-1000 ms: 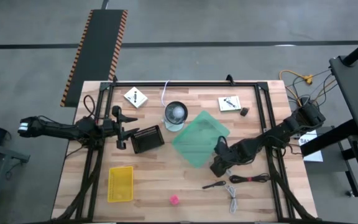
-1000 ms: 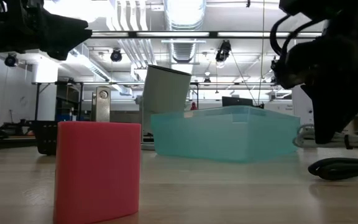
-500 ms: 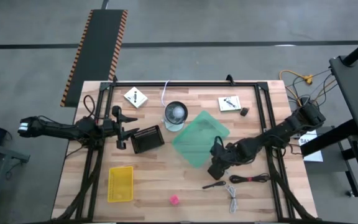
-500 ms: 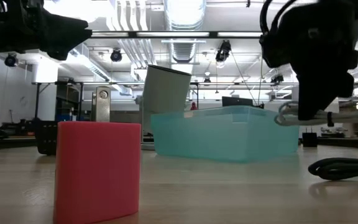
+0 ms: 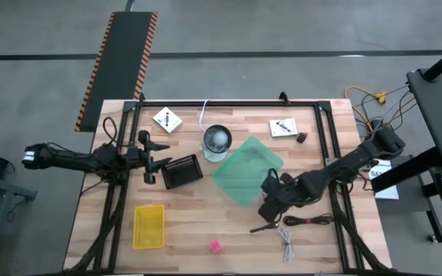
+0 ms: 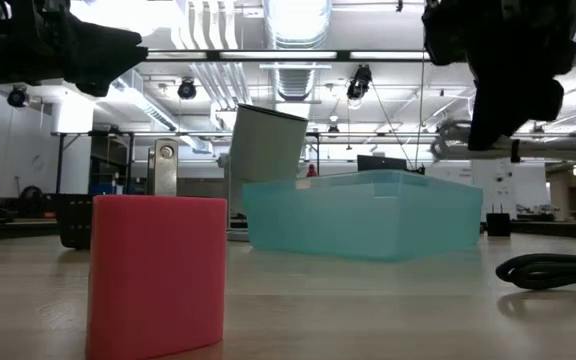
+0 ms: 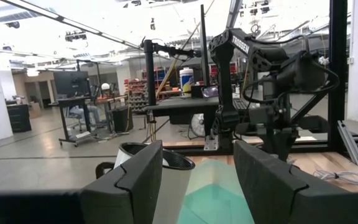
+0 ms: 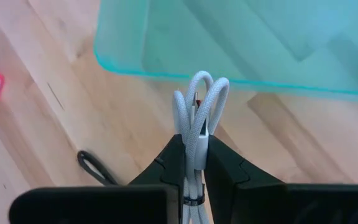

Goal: Pick and place items into bin
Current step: Put the top white charger cable into the green bin

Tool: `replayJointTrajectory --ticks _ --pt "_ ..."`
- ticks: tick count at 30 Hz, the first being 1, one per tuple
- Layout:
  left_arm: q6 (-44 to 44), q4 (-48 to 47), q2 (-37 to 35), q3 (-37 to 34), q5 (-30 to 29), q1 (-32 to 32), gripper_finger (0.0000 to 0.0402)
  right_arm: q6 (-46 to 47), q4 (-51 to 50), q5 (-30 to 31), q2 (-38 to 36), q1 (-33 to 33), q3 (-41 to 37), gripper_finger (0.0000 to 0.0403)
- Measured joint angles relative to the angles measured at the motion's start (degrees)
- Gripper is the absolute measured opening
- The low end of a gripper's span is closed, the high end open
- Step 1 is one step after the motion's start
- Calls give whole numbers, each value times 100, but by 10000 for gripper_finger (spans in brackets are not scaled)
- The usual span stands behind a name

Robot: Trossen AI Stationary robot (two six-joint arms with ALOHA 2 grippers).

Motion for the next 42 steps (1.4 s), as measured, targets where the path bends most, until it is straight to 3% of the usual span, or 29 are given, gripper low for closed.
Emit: replayJointTrajectory --ticks 21,42 --pt "0 -8 0 0 1 -1 183 -691 -121 1368 -443 117 -79 26" --pt "-1 -11 0 0 0 -2 183 -1947 106 1677 -509 -513 -109 25"
